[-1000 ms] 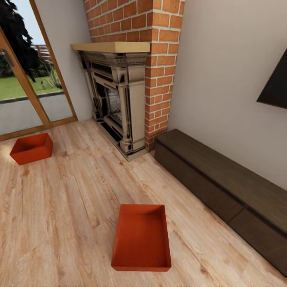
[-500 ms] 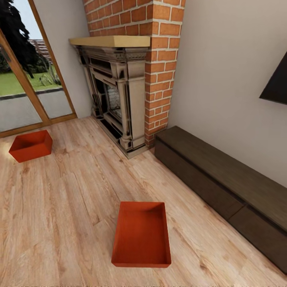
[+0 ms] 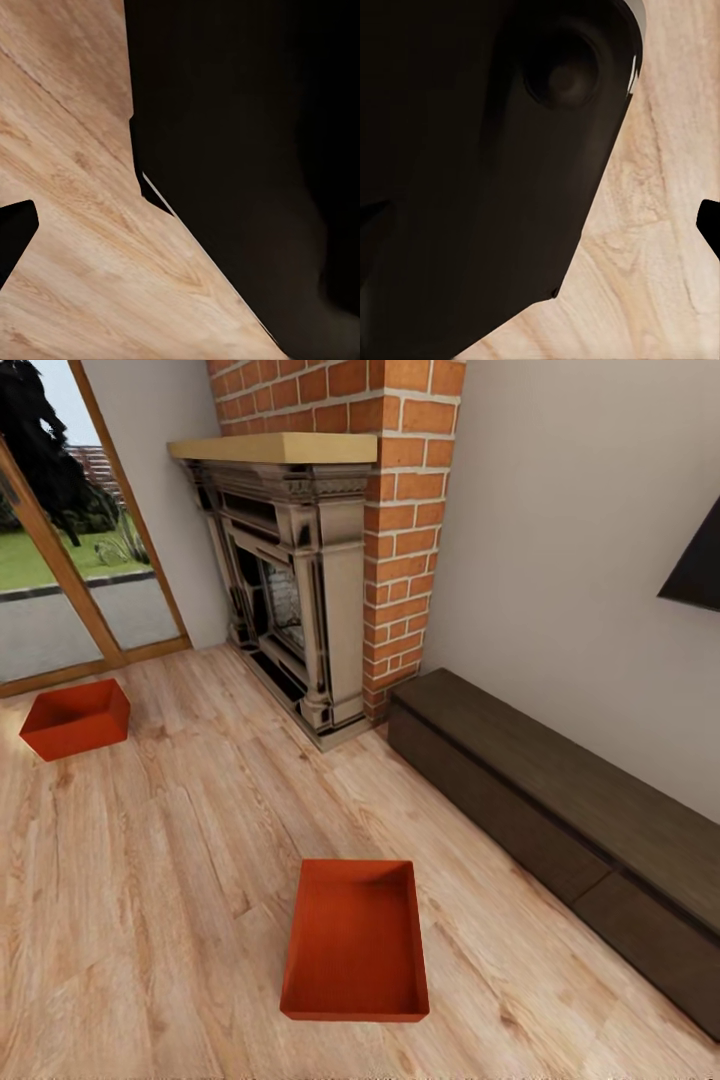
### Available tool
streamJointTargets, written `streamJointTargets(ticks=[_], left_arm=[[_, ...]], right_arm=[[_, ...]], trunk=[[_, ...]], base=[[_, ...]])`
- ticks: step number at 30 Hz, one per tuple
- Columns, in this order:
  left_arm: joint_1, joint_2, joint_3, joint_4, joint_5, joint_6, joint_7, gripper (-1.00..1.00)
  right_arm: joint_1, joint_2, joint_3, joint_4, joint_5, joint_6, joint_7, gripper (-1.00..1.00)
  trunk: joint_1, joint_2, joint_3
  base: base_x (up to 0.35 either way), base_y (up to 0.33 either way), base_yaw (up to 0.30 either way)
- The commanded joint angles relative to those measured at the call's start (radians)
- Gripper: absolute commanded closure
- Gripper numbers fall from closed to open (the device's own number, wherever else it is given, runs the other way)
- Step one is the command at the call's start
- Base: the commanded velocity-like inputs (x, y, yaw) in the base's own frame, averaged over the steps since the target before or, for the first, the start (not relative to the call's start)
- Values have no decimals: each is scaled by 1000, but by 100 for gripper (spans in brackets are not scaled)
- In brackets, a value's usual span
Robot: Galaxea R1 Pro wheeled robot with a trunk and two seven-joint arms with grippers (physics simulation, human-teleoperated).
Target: Move the two storage containers from the living room to the garage. In the garage, place one container on the floor and stack the other container on top of it (either order is fine).
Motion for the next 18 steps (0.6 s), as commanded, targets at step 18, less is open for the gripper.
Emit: streamJointTargets(ticks=[18], left_arm=[[1, 0, 0, -1, 0, -2, 1, -100]], right_arm=[[-1, 0, 7, 3, -11, -6, 6, -100]], trunk=[[0, 0, -30]], base=[[0, 0, 0]])
